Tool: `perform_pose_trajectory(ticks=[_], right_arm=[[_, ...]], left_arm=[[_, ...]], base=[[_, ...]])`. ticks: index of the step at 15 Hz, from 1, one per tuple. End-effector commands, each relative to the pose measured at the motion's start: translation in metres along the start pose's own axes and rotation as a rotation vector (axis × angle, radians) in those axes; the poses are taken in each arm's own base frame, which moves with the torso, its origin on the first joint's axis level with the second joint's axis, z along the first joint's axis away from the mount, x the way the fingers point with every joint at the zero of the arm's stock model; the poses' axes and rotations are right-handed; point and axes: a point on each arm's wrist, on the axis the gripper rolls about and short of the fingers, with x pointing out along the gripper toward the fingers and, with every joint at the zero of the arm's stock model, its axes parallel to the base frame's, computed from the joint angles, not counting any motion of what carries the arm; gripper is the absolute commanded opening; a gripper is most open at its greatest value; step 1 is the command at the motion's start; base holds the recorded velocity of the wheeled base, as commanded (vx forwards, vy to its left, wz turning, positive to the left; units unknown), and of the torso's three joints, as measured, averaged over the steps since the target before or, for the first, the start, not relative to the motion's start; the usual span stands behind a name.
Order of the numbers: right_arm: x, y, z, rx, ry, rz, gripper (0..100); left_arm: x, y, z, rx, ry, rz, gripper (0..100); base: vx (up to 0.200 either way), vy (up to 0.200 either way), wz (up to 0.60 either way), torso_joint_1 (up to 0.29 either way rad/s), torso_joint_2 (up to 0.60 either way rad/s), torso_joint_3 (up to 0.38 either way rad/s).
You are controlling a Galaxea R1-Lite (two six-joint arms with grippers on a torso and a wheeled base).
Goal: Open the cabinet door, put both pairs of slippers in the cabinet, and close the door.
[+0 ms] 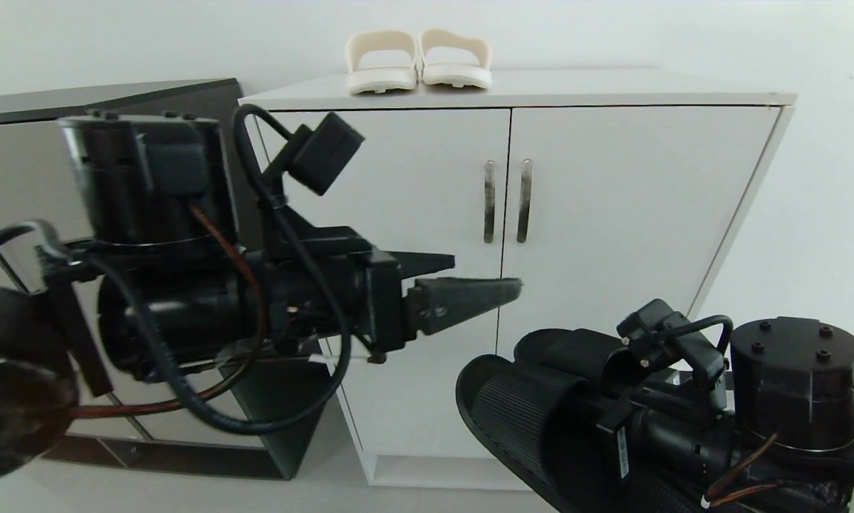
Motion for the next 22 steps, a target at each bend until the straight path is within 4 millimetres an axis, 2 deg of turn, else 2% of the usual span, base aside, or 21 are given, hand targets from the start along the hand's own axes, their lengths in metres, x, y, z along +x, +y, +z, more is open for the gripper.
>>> perform_pose_trajectory(ticks=[1, 8, 11, 16, 22], right_arm=[[0.0, -0.001, -0.001, 0.0, 0.003, -0.002, 0], [0.001, -0.002, -0.001, 0.0, 0.006, -0.007, 0], [-0.001, -0.002, 0.0, 0.0, 0.0, -0.006, 0], [-0.001, -0.002, 0.0, -0.004, 0.0, -0.006, 0], [0.0, -0.002, -0.003, -0.02, 0.014, -0.007, 0]], left_arm=[[0.049, 0.011, -0.005, -0.049, 0.003, -0.04, 100], [0.097, 0.028, 0.02, -0.082, -0.052, -0.1, 100], [0.098, 0.039, 0.033, -0.088, -0.067, -0.074, 100], [0.097, 0.048, 0.034, -0.09, -0.084, -0.012, 100], [0.116, 0.059, 0.034, -0.086, -0.109, 0.05, 100]], base=[[0.0, 0.0, 0.0, 0.0, 0.0, 0.0], [0.0, 0.0, 0.0, 0.0, 0.0, 0.0], [0.0, 0.0, 0.0, 0.0, 0.0, 0.0], [0.0, 0.0, 0.0, 0.0, 0.0, 0.0], [0.0, 0.0, 0.0, 0.0, 0.0, 0.0]])
